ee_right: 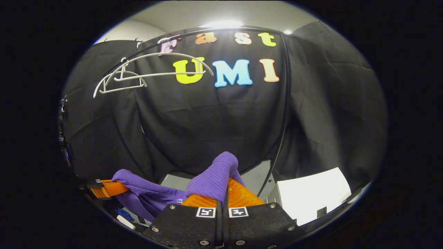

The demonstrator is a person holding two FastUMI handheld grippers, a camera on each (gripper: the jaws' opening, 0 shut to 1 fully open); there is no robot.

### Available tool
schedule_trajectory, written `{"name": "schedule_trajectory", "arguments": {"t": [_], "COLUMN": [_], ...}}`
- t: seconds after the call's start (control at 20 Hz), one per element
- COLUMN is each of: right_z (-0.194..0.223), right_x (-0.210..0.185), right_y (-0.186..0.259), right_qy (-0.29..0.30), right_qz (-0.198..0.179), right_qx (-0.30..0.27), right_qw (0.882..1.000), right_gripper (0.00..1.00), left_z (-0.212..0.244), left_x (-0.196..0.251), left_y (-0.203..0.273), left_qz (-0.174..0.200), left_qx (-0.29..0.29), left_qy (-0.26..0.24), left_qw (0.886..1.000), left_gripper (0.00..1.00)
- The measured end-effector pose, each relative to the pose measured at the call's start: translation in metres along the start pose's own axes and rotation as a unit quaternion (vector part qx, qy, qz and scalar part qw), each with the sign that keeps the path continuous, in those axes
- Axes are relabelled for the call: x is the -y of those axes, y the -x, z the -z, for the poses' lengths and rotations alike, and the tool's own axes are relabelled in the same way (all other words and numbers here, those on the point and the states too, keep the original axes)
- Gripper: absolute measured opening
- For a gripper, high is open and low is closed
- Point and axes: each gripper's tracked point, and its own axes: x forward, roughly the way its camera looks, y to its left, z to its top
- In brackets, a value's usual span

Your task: Grasp the clothes on the hanger with both hands and then place them into the laundry hamper below.

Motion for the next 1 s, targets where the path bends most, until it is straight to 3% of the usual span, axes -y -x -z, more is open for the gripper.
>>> {"name": "schedule_trajectory", "arguments": {"t": [0.25,0.3,0.35,0.6,0.65,0.7,1.0], "right_z": [0.057,0.066,0.073,0.118,0.122,0.126,0.166], "right_x": [-0.008,-0.008,-0.009,-0.014,-0.016,-0.017,-0.023], "right_y": [-0.019,-0.022,-0.026,-0.048,-0.052,-0.058,-0.089], "right_qy": [-0.017,-0.030,-0.040,-0.056,-0.069,-0.079,-0.082], "right_qz": [-0.001,-0.001,0.000,0.005,0.004,0.004,0.013], "right_qx": [-0.064,-0.072,-0.078,-0.122,-0.129,-0.132,-0.169], "right_qw": [0.998,0.997,0.996,0.991,0.989,0.988,0.982], "right_gripper": [0.00,0.00,0.00,0.00,0.00,0.00,0.00], "left_z": [0.042,0.051,0.059,0.107,0.114,0.121,0.152], "left_x": [-0.025,-0.034,-0.040,-0.056,-0.060,-0.063,-0.084], "left_y": [-0.035,-0.037,-0.040,-0.058,-0.063,-0.066,-0.101], "left_qz": [-0.038,-0.041,-0.043,-0.052,-0.052,-0.052,-0.063], "left_qx": [-0.044,-0.052,-0.059,-0.110,-0.119,-0.123,-0.153], "left_qy": [0.023,0.024,0.024,0.001,-0.008,-0.013,-0.013], "left_qw": [0.998,0.997,0.997,0.993,0.992,0.991,0.986], "left_gripper": [0.01,0.05,0.01,0.01,0.05,0.01,0.01]}}
